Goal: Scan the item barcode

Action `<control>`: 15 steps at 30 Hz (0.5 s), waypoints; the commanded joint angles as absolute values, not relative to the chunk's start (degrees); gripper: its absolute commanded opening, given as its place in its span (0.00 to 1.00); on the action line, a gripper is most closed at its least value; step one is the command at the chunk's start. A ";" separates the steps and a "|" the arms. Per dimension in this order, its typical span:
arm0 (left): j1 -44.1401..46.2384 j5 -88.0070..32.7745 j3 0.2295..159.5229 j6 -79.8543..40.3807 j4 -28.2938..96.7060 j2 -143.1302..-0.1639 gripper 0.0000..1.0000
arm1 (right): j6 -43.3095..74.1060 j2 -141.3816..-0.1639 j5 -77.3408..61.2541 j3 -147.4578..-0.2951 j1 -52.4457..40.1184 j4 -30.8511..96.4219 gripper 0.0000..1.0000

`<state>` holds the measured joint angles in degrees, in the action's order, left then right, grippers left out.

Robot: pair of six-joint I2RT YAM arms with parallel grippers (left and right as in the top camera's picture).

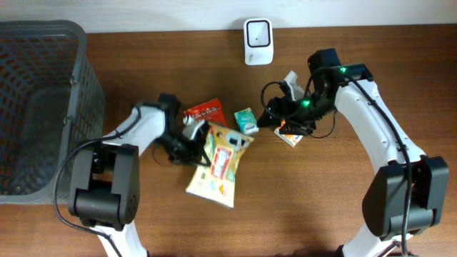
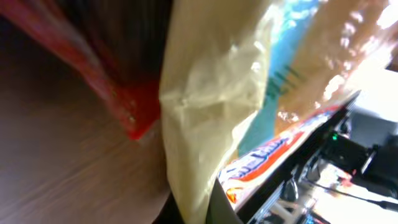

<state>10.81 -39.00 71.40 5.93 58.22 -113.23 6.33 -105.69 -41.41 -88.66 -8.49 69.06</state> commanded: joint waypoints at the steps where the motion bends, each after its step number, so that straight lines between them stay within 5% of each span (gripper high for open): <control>1: 10.90 -26.09 83.96 1.85 62.74 -107.44 0.00 | 5.13 -105.10 -33.01 -96.86 -8.23 74.39 0.79; 5: 10.98 -6.72 92.95 -6.81 64.10 -100.71 0.00 | 7.86 -104.16 -19.75 -109.54 -8.23 83.85 0.78; 7: 12.05 12.38 93.65 -13.41 63.94 -97.97 0.00 | 10.79 -104.16 -10.50 -114.30 -8.23 87.74 0.77; 15: 22.41 36.18 92.77 -27.70 63.92 -106.17 0.00 | 12.51 -104.25 -6.79 -114.74 -8.14 88.18 0.78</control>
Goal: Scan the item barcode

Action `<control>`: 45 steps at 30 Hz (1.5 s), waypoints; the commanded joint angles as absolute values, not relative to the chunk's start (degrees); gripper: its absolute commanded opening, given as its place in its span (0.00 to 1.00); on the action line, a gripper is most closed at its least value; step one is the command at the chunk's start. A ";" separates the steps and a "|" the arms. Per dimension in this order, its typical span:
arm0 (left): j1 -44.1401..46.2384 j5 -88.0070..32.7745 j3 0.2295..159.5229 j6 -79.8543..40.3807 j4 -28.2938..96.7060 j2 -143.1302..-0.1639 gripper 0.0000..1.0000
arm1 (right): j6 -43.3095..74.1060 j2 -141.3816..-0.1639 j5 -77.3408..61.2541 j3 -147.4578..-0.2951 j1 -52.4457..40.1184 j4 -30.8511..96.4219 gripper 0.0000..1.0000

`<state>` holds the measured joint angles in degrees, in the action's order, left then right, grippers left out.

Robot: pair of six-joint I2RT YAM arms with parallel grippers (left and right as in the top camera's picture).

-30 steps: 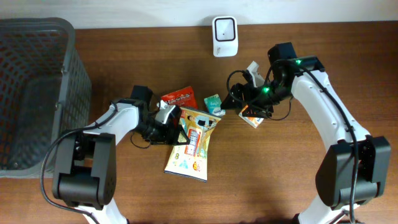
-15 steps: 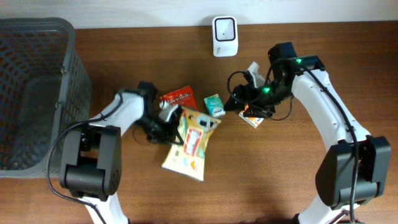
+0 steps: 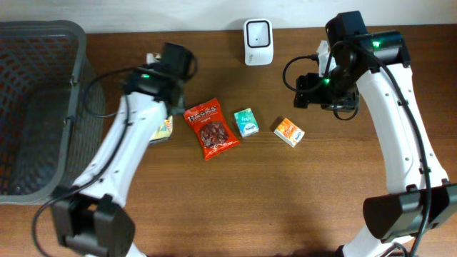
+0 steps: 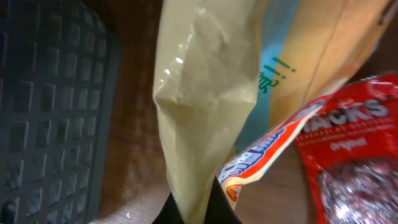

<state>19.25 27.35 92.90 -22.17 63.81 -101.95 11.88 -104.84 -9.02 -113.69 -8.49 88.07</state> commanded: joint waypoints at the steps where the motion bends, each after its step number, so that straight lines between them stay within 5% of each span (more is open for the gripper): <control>1: 23.70 36.23 92.77 -28.84 64.29 -107.68 0.00 | 12.51 -104.25 -6.79 -114.74 -7.97 88.16 0.79; 7: 31.22 23.70 92.77 -31.88 65.23 -112.73 0.00 | 12.51 -104.22 -7.27 -114.80 -2.39 88.77 0.82; 11: 36.05 16.95 92.79 -31.88 65.21 -112.71 0.15 | 12.47 -104.22 -7.46 -114.83 0.60 90.00 0.85; 12: 36.97 15.22 92.86 -31.86 65.25 -112.71 0.35 | 12.43 -104.22 -7.46 -114.83 0.84 90.06 0.87; 13: 37.41 13.91 93.03 -31.64 65.41 -112.71 0.65 | 12.27 -104.22 -7.46 -114.83 0.82 90.04 0.87; 14: 37.50 12.01 93.58 -31.31 65.98 -112.71 0.74 | 12.29 -104.22 -7.49 -114.83 0.82 90.06 0.88; 22: 27.81 11.60 119.77 -27.16 83.64 -112.71 0.67 | 8.91 -104.40 -22.11 -114.76 0.47 89.14 0.83; 26: 20.99 11.60 119.02 -27.18 83.66 -113.36 0.62 | 7.46 -106.04 -25.06 -114.63 -4.54 88.14 0.81; 32: 19.05 10.61 111.57 -27.38 80.82 -115.83 0.18 | 9.02 -112.81 -24.84 -112.77 -17.28 86.11 0.26; 37: 19.64 -3.01 104.86 -25.80 72.31 -119.72 0.00 | 9.93 -114.39 -24.91 -107.35 -18.35 84.03 0.21; 45: 20.73 -3.77 103.02 -26.11 65.58 -130.72 0.00 | 19.00 -114.52 -20.91 -91.22 -17.15 63.61 0.04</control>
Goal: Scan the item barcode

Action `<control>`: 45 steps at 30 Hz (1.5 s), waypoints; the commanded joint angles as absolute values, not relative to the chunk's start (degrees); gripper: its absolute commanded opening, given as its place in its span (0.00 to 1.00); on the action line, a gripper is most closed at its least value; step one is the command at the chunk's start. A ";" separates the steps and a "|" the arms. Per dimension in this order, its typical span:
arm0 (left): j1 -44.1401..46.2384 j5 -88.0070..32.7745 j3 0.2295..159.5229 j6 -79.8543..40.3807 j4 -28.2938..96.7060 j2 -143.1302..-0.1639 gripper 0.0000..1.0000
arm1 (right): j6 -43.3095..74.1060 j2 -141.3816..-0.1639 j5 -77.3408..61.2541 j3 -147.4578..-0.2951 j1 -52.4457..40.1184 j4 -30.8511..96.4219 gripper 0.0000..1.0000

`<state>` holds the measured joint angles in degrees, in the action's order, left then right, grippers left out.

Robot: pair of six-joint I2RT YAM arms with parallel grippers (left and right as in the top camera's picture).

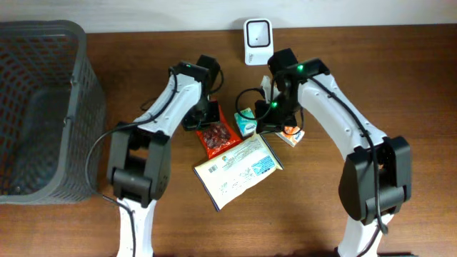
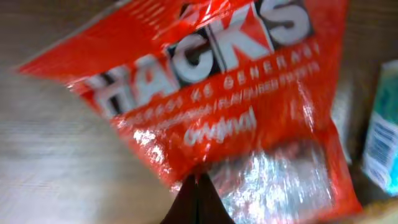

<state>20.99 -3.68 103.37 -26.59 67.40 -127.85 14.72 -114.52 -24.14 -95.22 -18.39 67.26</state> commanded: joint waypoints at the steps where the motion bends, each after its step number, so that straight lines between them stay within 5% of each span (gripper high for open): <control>1: 20.43 -2.02 103.00 -26.30 65.06 -131.90 0.00 | 19.00 -114.52 -19.57 -89.89 -16.34 62.52 0.04; 7: 18.46 14.52 103.22 -32.36 63.61 -133.67 0.00 | 21.54 -114.61 -10.28 -87.74 -10.79 61.69 0.04; 15: 15.16 12.78 118.72 -31.88 75.26 -133.60 0.01 | 21.74 -114.76 -9.28 -82.61 -9.69 54.72 0.04; 17: 15.22 10.66 122.45 -29.93 78.32 -133.60 0.26 | 23.49 -114.76 -3.95 -82.61 -9.23 54.87 0.04; 18: 15.20 9.82 124.09 -29.67 79.92 -133.60 0.58 | 23.49 -114.76 -2.44 -82.59 -8.75 54.98 0.04; 20: 15.16 9.87 124.84 -29.67 81.08 -133.60 0.97 | 23.49 -114.76 -2.28 -82.61 -7.68 55.05 0.04; 21: 15.16 9.85 124.84 -29.67 81.52 -133.60 0.99 | 23.49 -114.76 -2.28 -82.61 -6.98 55.02 0.04; 28: 15.16 9.87 124.84 -29.69 81.49 -133.60 0.99 | 17.67 -114.69 -16.53 -86.96 -8.32 59.20 0.04; 38: 15.27 9.87 124.81 -29.71 81.52 -133.62 0.99 | 23.22 -114.93 -3.66 -76.90 -8.64 49.17 0.04; 45: 15.27 9.87 124.81 -29.71 81.52 -133.62 0.99 | 22.61 -114.85 -10.46 -91.31 -8.91 55.92 0.04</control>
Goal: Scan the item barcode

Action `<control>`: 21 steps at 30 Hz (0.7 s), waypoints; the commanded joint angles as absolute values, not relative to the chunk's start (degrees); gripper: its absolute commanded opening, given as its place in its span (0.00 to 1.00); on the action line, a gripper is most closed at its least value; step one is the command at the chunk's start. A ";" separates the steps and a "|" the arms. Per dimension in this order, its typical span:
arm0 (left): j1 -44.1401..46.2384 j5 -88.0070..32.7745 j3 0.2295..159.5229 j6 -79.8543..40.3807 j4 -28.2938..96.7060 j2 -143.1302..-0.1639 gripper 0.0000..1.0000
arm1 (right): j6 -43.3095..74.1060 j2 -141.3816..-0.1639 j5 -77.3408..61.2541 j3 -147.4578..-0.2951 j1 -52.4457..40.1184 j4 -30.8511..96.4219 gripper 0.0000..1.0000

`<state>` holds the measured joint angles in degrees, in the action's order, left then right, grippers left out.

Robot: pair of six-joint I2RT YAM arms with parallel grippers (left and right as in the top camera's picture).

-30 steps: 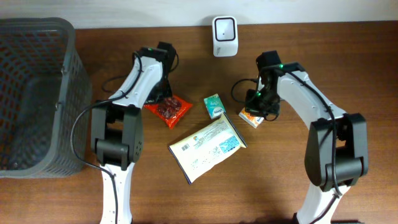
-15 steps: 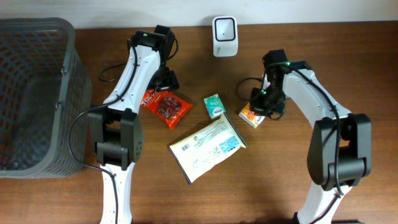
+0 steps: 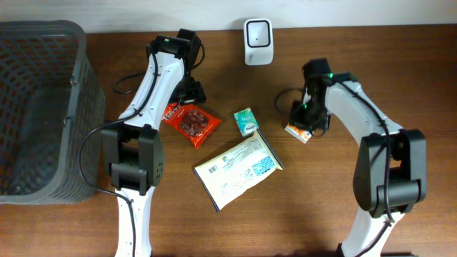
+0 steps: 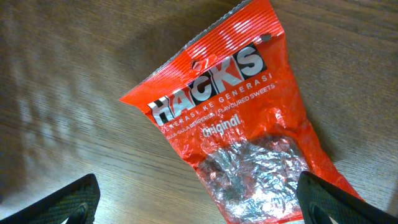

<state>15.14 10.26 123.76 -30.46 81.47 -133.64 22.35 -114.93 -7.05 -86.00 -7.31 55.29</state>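
The red Hacks candy bag [image 3: 190,121] lies flat on the table and fills the left wrist view [image 4: 239,137]. My left gripper [image 3: 191,93] hovers at its back end, open [image 4: 199,211], with its fingers [image 4: 68,202] wide apart and nothing between them. The white scanner [image 3: 257,32] stands at the back edge. A large wipes pack [image 3: 239,168] lies white side up at the front centre. My right gripper [image 3: 305,120] is down at the small orange box [image 3: 300,130]; its jaws are hidden from above.
A small green box [image 3: 246,121] sits between the red bag and the orange box. A dark mesh basket [image 3: 43,107] takes up the left end of the table. Cables trail from both arms.
The red bag now lies further left, and my left gripper, shut at it before, is open over its back end. My right gripper moved from beside the green box to the orange box.
My left gripper first held the wipes pack at the table's centre, then held it up near the basket. Later the pack lay white side up at the front centre and the left gripper was shut at the red bag. Now the bag has shifted left and that gripper is open.
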 commanded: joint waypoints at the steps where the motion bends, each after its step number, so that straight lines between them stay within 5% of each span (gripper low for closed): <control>1: 15.27 9.87 124.81 -29.71 81.52 -133.62 0.99 | 21.76 -114.85 -15.31 -93.80 -10.68 55.18 0.04; 8: 15.27 9.87 124.81 -29.71 81.54 -133.62 0.99 | 27.73 -119.11 -14.85 -94.39 -21.87 43.68 0.04; 15: 15.27 9.87 124.81 -29.71 81.52 -133.62 0.99 | 29.43 -126.10 -15.64 -94.39 -22.22 42.11 0.04; 21: 15.27 9.87 124.81 -29.71 81.52 -133.62 0.99 | 32.82 -126.61 1.15 -95.33 -16.78 48.93 0.04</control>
<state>15.20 10.26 123.76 -30.46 81.47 -133.64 31.62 -125.32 -7.22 -94.80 -20.64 46.89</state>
